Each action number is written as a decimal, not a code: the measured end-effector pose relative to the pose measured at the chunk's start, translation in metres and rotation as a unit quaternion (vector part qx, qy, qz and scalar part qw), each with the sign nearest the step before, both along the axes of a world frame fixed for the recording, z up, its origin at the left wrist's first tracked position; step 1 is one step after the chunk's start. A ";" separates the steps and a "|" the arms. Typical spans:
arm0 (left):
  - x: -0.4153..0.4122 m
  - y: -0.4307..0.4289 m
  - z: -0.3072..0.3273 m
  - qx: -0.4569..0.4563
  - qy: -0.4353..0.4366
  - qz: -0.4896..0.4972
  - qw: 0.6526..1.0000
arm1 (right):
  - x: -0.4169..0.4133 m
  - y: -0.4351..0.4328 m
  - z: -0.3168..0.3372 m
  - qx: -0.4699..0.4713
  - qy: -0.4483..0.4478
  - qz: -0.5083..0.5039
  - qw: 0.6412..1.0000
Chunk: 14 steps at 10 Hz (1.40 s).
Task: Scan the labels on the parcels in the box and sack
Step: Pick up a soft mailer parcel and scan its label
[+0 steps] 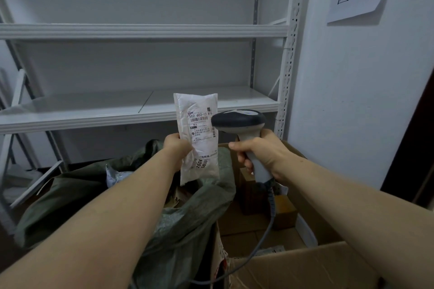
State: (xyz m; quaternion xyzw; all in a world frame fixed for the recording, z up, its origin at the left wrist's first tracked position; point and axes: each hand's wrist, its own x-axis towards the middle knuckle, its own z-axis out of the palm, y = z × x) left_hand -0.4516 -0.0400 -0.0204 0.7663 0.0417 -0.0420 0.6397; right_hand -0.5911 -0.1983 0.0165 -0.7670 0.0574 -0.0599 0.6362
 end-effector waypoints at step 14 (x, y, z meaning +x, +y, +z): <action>0.063 -0.274 -0.395 0.506 0.125 -0.499 0.692 | 0.121 -0.237 -0.335 0.280 0.486 -0.204 0.803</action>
